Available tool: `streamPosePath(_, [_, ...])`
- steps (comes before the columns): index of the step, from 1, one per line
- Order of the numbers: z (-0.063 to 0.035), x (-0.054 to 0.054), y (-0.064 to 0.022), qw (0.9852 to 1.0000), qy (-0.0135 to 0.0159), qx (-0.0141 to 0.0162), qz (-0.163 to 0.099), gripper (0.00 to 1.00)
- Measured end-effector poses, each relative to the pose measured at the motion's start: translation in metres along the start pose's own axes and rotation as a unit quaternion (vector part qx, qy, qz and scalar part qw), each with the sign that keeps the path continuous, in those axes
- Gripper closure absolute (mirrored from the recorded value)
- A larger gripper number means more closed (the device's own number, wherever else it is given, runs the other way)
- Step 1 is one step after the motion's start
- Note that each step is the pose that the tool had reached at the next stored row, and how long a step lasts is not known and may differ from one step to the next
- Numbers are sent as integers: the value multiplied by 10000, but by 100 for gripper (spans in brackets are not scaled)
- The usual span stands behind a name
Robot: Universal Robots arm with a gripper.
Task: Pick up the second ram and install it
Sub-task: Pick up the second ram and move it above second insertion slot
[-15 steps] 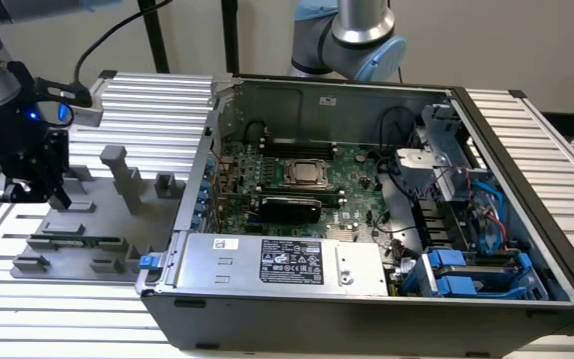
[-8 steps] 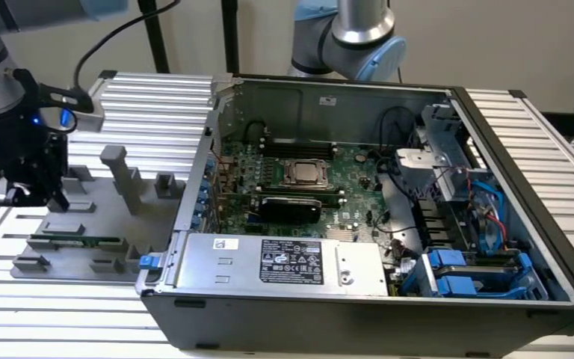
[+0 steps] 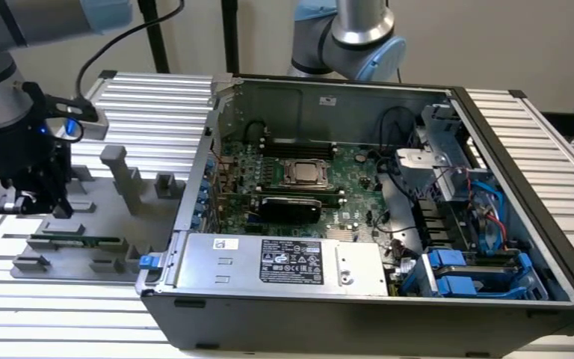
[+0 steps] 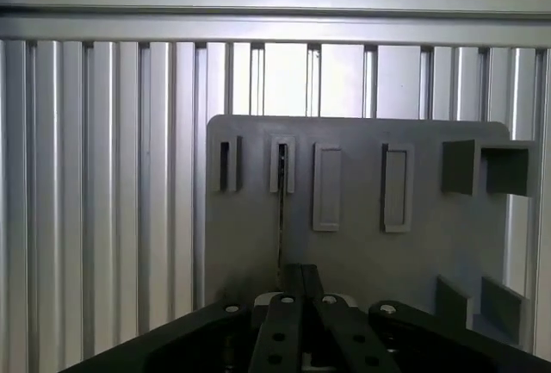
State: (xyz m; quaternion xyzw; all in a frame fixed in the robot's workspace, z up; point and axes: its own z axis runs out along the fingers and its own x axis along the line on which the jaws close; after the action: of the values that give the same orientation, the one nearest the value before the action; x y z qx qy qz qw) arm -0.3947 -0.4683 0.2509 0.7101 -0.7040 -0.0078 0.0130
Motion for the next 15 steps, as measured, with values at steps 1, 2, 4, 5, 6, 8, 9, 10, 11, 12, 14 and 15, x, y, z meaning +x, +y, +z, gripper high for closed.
streamPosePath(1, [17, 0, -1, 10000, 1, 0, -17, 100])
streamPosePath(2, [35, -1, -3, 10000, 2, -1, -34, 100])
streamPosePath(4, [71, 0, -11, 10000, 3, 0, -72, 100])
streamPosePath(5, [90, -1, -14, 10000, 4, 0, -92, 100])
streamPosePath(6, [108, -1, -17, 9999, 5, 0, -110, 100])
streamPosePath(8, [144, 0, -24, 9999, 6, 0, -143, 100])
streamPosePath(9, [162, 1, -27, 9999, 7, 0, -155, 0])
streamPosePath(10, [180, 3, -30, 9999, 7, 0, -166, 0])
streamPosePath(11, [196, 6, -32, 9998, 7, 0, -175, 0])
streamPosePath(12, [208, 12, -32, 9998, 8, 0, -180, 0])
streamPosePath(14, [233, 26, -32, 9998, 8, 1, -184, 0])
streamPosePath(15, [245, 32, -33, 9998, 8, 1, -185, 0])
